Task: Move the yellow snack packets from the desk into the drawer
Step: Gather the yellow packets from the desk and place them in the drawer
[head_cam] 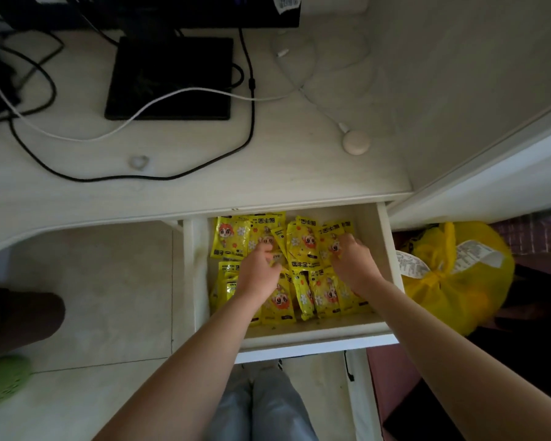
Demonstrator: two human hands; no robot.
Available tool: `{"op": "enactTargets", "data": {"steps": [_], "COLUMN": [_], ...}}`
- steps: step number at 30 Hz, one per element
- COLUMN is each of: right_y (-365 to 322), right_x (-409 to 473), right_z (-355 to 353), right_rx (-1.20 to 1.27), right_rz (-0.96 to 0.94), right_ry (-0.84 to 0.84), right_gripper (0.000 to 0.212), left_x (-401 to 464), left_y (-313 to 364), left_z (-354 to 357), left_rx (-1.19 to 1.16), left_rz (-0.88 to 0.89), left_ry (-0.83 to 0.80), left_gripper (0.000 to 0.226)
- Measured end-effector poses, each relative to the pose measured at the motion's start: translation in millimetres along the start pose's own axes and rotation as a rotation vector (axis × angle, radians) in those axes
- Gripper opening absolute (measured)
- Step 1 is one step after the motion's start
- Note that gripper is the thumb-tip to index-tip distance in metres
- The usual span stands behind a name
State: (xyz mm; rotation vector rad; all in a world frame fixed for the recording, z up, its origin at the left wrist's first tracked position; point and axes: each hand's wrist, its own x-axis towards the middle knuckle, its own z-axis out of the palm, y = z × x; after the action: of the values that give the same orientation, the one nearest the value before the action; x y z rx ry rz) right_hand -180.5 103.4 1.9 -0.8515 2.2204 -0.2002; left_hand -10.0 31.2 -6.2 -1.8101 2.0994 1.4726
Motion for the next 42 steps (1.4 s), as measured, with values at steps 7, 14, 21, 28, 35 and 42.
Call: {"op": "enactTargets", "data": {"steps": [7,14,21,28,35,42], "right_y": [-54,-105,-169,-248,-339,-443], "right_x": [-48,-93,-129,-170,-217,-254], "right_z": [14,52,99,157,224,287], "right_rx": [-0.055,-0.134,-0.324,-0.466,-0.535,-0.553], "right_rz": [-0.199,-0.392,-0.551,-0.773,-0.898,-0.99], "right_ry": [-0.055,-0.135,-0.252,-0.241,-0.271,-0.252], "right_gripper": [0.045,0.044,0.038,0.032,0.036,0.033], "left_x": [-46,-101,-151,-200,-238,-257], "left_y": [-16,-65,-135,-216,-294,-373], "left_z": [-46,-91,-141,-193,-266,-350], "left_rx": [0.008,0.036,0.027,-0.021,0.005,0.096], "left_rz": [0.043,0.018,-0.137,-0.246,-0.313,-0.358], "left_ry": [0.098,0.25,0.382,0.569,0.695,0.741], "left_gripper": [0.038,0.032,0.027,0.029,0.03,0.031]}}
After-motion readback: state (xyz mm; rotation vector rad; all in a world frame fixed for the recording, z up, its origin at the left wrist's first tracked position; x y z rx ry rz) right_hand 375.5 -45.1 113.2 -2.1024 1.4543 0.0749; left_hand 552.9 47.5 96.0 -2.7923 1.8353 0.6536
